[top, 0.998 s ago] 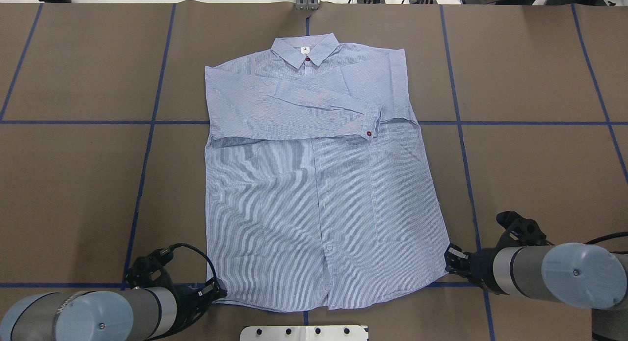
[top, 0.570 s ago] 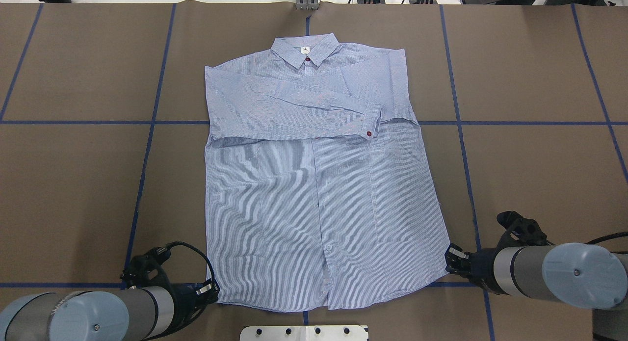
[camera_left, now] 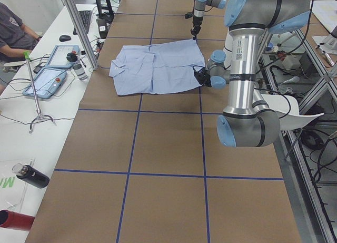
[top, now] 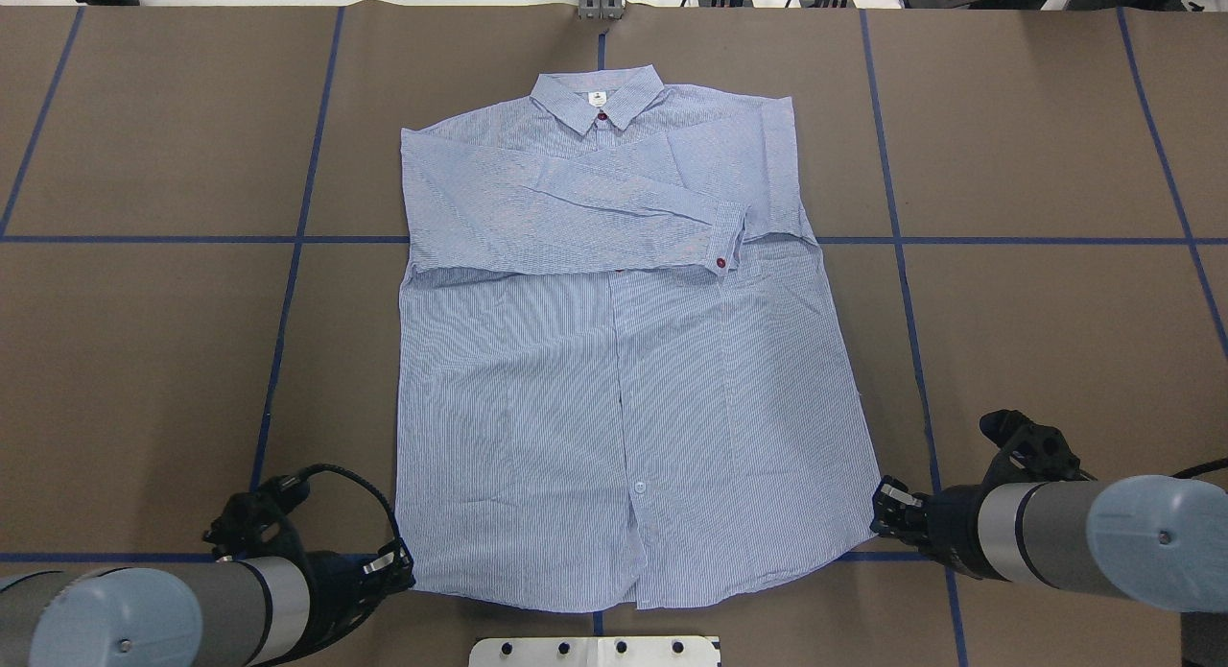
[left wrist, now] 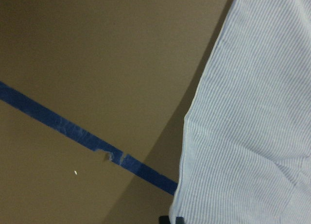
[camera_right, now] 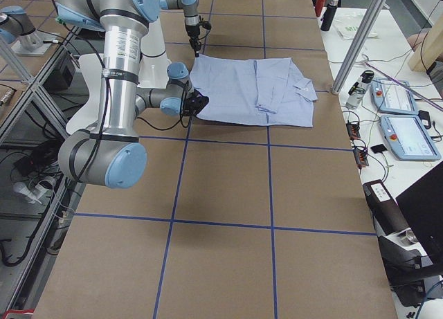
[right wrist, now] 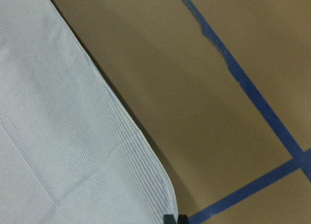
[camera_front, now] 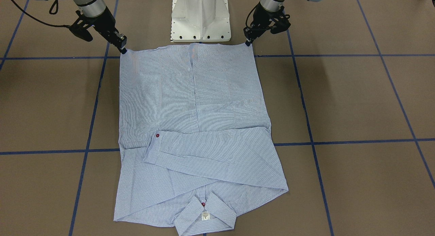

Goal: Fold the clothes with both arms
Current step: 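Move the left gripper to the hem corner nearest it and grasp it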

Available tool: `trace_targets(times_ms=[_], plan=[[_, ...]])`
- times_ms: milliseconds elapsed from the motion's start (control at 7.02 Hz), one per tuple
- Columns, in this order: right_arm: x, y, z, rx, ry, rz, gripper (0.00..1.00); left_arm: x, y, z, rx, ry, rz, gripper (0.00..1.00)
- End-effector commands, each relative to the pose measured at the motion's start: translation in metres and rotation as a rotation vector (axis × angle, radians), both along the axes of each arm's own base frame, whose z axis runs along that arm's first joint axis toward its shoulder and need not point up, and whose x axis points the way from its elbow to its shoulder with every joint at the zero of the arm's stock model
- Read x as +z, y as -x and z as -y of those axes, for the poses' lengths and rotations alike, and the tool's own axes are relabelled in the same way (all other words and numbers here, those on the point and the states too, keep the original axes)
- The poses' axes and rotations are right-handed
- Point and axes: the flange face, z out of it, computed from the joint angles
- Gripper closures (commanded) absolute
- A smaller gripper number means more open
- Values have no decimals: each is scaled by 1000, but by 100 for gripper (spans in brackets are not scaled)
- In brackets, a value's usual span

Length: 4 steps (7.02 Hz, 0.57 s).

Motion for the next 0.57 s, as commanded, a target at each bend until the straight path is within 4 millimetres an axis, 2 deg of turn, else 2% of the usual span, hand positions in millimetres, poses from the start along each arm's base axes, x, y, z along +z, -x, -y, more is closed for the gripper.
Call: trace_targets(times_ms=[0, 143, 428], plan=[[-21, -21, -9, -24, 13, 39, 100, -18, 49, -4, 19, -26, -30, 100], [-26, -21, -14, -39, 39, 54, 100, -21, 60, -5, 28, -23, -35, 100], [-31, -23, -20, -75, 58, 67, 100, -26, 64, -1, 59, 1, -46, 100]])
